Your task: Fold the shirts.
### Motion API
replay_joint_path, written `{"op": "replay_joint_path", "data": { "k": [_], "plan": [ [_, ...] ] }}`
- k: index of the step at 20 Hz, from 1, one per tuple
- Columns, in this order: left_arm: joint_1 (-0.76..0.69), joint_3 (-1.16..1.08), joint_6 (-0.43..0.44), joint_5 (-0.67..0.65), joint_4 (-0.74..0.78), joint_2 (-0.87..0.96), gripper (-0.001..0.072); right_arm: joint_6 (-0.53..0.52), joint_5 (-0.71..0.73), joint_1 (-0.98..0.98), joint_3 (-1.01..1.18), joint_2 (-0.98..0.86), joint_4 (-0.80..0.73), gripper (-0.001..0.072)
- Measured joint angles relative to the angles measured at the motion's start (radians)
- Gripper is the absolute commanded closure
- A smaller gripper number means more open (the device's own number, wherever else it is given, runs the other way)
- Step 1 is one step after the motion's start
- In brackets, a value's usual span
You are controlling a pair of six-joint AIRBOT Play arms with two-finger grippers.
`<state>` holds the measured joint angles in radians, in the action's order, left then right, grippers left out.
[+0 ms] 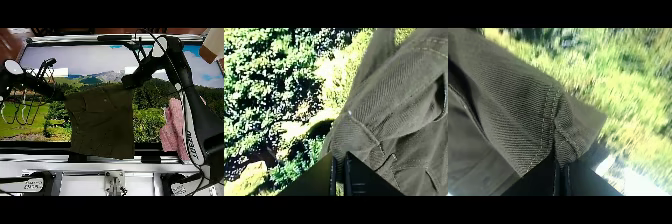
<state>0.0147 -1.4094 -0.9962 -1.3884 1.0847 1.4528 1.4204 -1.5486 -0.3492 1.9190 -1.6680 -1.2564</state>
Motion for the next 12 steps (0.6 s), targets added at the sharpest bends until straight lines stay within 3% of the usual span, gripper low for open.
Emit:
{"op": "replay_joint_path", "data": {
  "k": [7,12],
  "plan": [
    [-0.085,0.489,-0.013,0.343,0.020,-0.378,0.0653,0.089,0.217,-0.043,-0.524,0.343,-0.024,0.0624],
    [-0.170,0.672,-0.018,0.463,0.027,-0.521,0.0653,0.173,0.452,-0.102,-0.975,0.620,0.008,0.0624]
  ]
}}
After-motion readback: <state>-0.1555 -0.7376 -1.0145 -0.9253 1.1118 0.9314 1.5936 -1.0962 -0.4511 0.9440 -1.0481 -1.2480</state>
